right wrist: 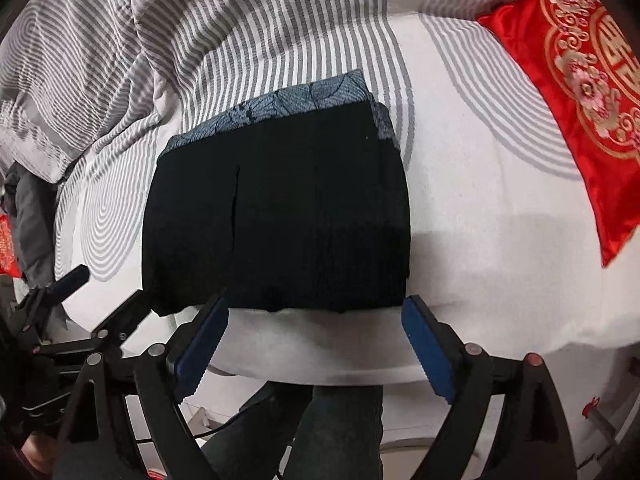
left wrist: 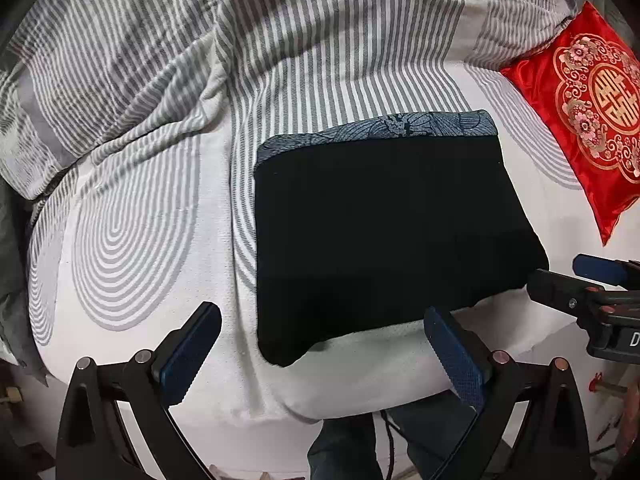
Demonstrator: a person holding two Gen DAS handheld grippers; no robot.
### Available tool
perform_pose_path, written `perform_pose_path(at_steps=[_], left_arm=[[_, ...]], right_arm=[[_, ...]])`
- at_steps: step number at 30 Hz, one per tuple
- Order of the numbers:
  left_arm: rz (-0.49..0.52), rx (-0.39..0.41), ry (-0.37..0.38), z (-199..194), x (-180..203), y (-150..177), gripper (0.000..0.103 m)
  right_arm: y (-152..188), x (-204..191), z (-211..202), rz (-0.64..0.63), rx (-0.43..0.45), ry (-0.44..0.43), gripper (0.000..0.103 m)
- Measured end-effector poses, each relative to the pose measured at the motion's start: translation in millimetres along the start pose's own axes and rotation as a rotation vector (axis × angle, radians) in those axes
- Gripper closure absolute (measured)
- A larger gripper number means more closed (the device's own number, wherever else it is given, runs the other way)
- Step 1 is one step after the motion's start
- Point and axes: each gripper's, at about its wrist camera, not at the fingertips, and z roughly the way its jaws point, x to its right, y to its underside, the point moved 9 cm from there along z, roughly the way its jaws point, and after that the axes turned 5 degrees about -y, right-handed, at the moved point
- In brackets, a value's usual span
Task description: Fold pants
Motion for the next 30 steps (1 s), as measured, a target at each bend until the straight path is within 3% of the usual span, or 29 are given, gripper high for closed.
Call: perform_pose_path(at_steps=[4,5,9,16,20,23,30], left_arm=[[-0.003,0.029,0.014,-14,-8,7,0.001],[-0.006,0.031,0.021,-16,-9,9,0.001],[0.004,0.031,0.046,-26,-13,18,0.001],[0.082,0.027,0.023,-41,-19,34,0.001],[0.099,0.030,0.076,-47,-22,43,0.001],[0.112,0.028,0.062,-51,-25,49,0.001],[0.030,-0.026,0.111,-45,-36,61,0.001]], right_arm=[[11,-5,-11,-0.013,0.021,0.039,0.008],[13,-7,-15,-0.022,0.029,0.054,0.000],[24,-14,-24,-0.034,0.037,0.080,0.000],[46,-27,-37,0.003,0.042,0.079,0.000],[57,-33,-43,0.002,0.051,0.089,0.000],[65,-36,-45,0.000,0.044,0.111,0.000],[74,-37,-43,-0.026,-0.006,0.129,0.000]])
